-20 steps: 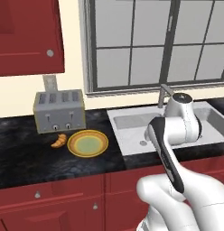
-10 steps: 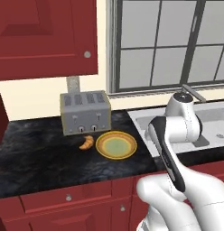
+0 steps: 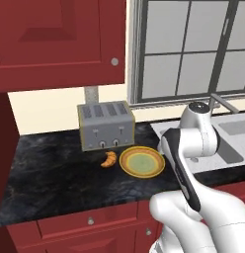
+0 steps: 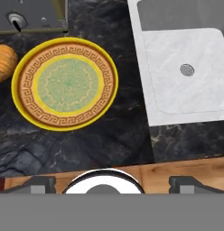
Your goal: Place the pastries on the plates.
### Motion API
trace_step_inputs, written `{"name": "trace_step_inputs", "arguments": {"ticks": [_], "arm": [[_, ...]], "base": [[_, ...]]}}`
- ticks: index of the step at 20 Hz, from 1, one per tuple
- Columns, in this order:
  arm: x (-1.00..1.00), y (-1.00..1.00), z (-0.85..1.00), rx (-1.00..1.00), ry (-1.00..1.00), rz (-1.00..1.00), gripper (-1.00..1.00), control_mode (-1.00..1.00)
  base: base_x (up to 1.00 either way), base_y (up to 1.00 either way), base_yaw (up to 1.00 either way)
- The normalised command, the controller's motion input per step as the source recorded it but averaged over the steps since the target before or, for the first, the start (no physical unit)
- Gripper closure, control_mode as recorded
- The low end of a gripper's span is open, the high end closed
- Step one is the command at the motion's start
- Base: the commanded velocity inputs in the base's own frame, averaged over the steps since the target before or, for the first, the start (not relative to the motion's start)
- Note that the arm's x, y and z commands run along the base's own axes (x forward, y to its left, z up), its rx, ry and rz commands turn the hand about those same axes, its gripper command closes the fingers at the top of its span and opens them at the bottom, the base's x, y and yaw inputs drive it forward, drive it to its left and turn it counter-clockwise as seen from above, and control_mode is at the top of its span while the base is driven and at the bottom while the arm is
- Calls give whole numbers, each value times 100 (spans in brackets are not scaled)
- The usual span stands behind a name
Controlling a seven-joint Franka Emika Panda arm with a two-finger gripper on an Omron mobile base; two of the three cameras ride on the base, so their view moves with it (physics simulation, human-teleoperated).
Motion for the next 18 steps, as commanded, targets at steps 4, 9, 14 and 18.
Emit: {"name": "trace_step_inputs", "arguments": {"ticks": [4,9,14,18], "arm": [[0,0,0,0,0,0,-100,100],[0,0,0,0,0,0,-100,100],[0,0,0,0,0,0,-100,100],[0,0,0,0,0,0,-100,100]], "base": [[33,13,-11],[34,11,-15],[26,1,-8],[12,0,0]]}}
